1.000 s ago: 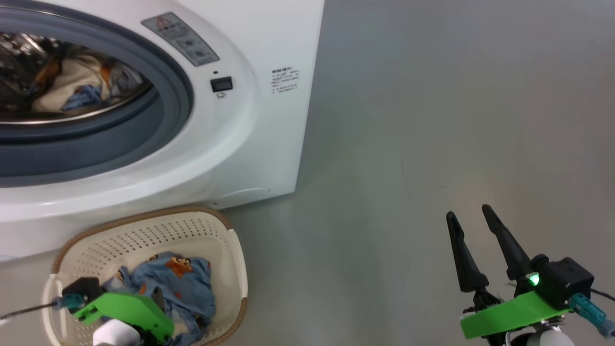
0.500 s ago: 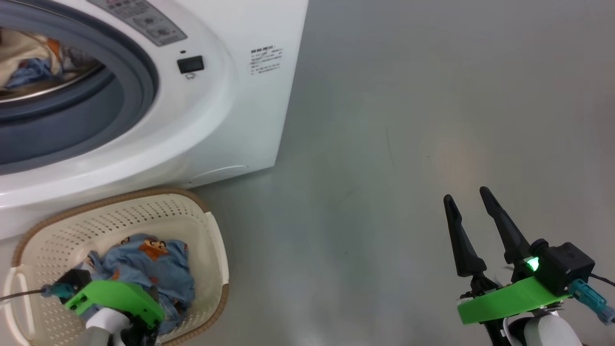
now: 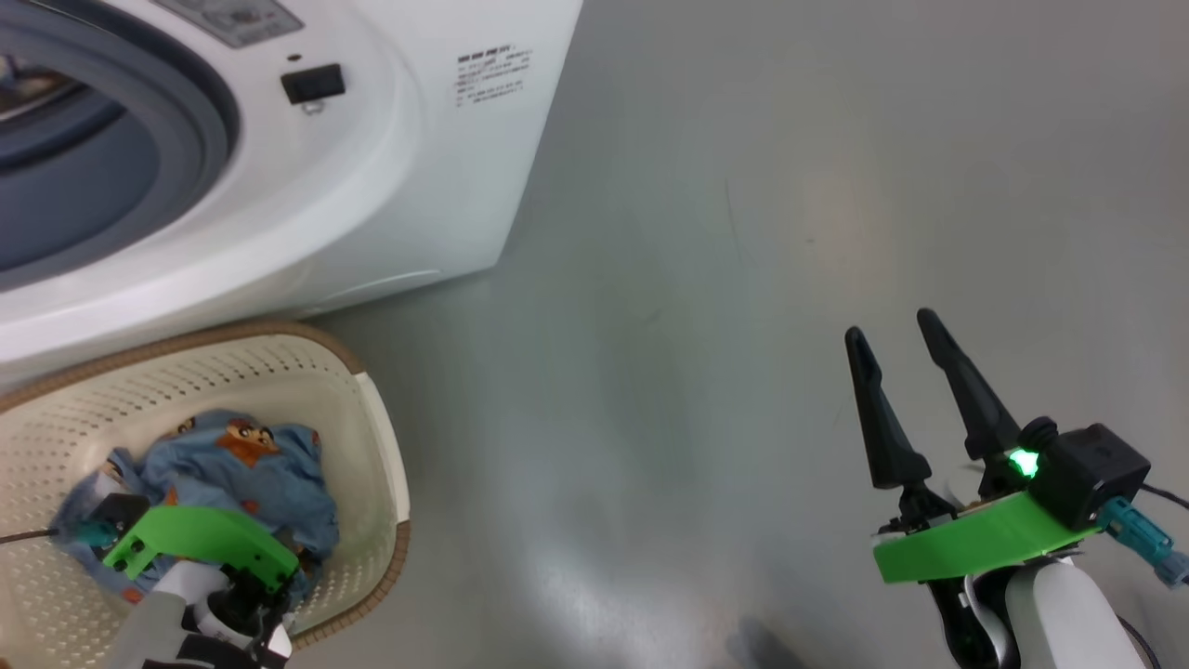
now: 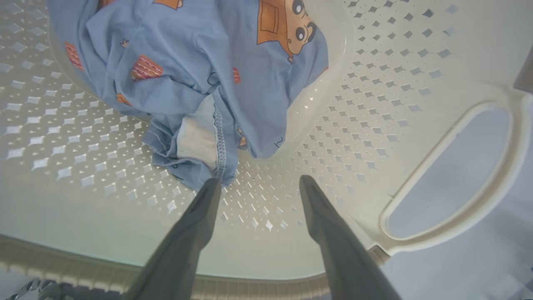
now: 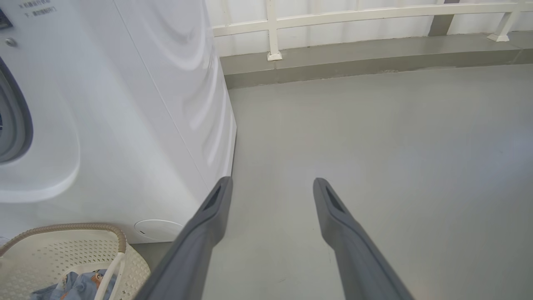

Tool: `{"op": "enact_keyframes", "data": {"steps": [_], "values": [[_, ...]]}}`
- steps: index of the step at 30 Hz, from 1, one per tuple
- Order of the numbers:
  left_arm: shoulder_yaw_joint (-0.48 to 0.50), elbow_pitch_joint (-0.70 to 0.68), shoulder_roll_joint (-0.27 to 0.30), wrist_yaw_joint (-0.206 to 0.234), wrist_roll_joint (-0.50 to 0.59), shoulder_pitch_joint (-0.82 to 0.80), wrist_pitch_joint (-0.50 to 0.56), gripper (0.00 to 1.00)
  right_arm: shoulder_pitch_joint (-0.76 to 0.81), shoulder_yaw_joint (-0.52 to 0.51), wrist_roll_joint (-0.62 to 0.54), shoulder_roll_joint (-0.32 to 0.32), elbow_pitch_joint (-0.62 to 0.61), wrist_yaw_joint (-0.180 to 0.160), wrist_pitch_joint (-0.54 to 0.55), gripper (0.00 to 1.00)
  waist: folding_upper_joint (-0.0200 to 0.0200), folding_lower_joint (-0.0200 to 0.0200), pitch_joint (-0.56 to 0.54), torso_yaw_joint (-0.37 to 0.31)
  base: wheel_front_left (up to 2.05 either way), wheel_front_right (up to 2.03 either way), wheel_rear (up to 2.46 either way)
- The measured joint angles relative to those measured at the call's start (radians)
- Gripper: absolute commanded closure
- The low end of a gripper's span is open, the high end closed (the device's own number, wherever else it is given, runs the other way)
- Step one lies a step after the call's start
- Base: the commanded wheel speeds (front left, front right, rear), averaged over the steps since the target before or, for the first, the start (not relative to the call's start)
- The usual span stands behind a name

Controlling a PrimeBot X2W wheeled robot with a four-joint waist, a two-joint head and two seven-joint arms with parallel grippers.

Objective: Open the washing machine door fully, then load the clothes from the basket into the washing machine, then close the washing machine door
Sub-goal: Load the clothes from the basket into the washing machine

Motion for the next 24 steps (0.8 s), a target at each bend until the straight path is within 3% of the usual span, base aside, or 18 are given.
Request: {"op": "enact_keyframes", "data": {"steps": [24], "values": [[-0.006,0.063,0.004,0.011,-0.023,-0.119,-0.057,0.0,-0.053,0.002,0.016,-0.017,-0.015,0.0,0.0,0.0,0.0,-0.0001,0.139,-0.001,0.0,0.0,0.0]]}}
